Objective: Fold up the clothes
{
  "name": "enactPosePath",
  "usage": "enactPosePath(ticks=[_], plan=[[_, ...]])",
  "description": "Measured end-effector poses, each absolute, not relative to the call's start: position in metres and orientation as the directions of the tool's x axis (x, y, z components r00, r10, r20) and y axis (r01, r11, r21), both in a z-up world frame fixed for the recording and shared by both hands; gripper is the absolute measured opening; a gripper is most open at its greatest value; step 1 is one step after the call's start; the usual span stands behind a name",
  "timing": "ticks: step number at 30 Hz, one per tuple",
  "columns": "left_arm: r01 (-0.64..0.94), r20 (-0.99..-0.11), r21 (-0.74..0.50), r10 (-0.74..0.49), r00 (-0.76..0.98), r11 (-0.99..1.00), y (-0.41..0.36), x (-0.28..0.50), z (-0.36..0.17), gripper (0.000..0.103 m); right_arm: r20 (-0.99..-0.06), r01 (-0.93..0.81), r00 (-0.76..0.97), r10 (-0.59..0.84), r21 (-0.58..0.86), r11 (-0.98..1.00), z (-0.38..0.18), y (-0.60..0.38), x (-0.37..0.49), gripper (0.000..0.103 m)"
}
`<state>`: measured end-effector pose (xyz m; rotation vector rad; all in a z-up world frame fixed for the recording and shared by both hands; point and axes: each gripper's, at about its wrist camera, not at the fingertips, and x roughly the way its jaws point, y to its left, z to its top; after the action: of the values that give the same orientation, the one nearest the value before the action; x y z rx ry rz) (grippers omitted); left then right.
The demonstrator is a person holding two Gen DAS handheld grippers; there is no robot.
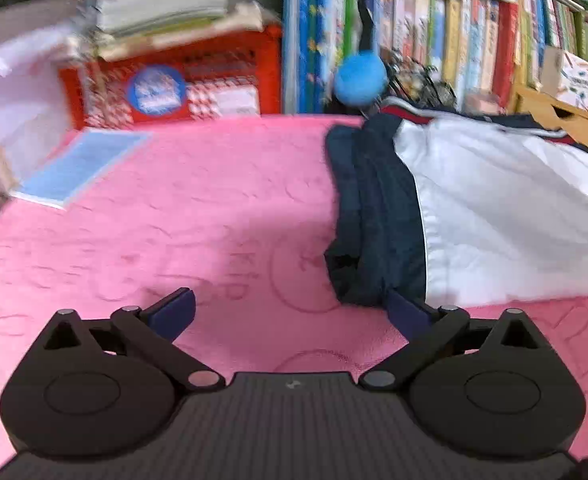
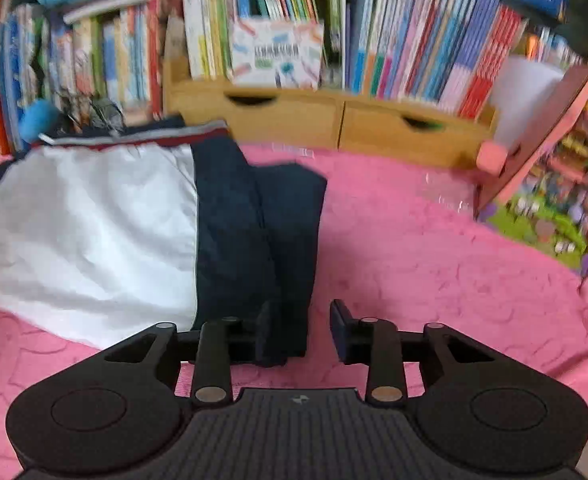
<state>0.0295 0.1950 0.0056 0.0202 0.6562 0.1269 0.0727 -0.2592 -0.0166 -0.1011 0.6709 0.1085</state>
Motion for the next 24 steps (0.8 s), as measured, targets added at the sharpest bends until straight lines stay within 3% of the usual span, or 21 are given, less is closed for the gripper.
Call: enactPosePath(ticks=[3,5,6,9,13,18,20,24], plan=[[-0.062,-0.493,0.072,0.09,0.866,0.995,0.17,0.016,0.03,0.102,-0.583,-0.237,0.788,0.199,0.011,0.972,-0.008,-0.237,0.062,0.042],[-0.004,-0.438,0.084,0.04,0.898,0.996,0.148,0.017,0.04,0.103,-0.557,-0.312,0.781,0.284,0.047,0.949,-0.002,-0.212,0.062,0.054],[0.023,-0.431,0.1,0.023,0.902,0.995,0.136,0.021,0.04,0.103,-0.545,-0.345,0.775,0.321,0.061,0.937,0.0,-0.2,0.065,0.055],[0.083,-0.466,0.167,0.005,0.885,0.982,0.102,0.041,0.027,0.103,-0.531,-0.406,0.753,0.388,0.088,0.909,0.006,-0.157,0.086,0.055],[0.121,-0.6,0.194,0.02,0.8,0.974,0.088,0.069,-0.015,0.103,-0.555,-0.435,0.721,0.415,0.103,0.894,0.001,-0.118,0.112,0.046],[0.14,-0.629,0.091,-0.052,0.776,0.986,0.111,0.069,-0.03,0.103,-0.596,-0.316,0.748,0.292,0.067,0.946,-0.02,-0.125,0.156,0.037],[0.142,-0.626,0.095,-0.052,0.778,0.985,0.111,0.067,-0.031,0.103,-0.603,-0.213,0.773,0.197,0.047,0.976,-0.03,-0.147,0.17,0.016],[0.142,-0.624,0.096,-0.052,0.78,0.985,0.11,0.064,-0.032,0.103,-0.592,0.067,0.805,-0.044,0.017,0.998,-0.042,-0.205,0.186,0.014]])
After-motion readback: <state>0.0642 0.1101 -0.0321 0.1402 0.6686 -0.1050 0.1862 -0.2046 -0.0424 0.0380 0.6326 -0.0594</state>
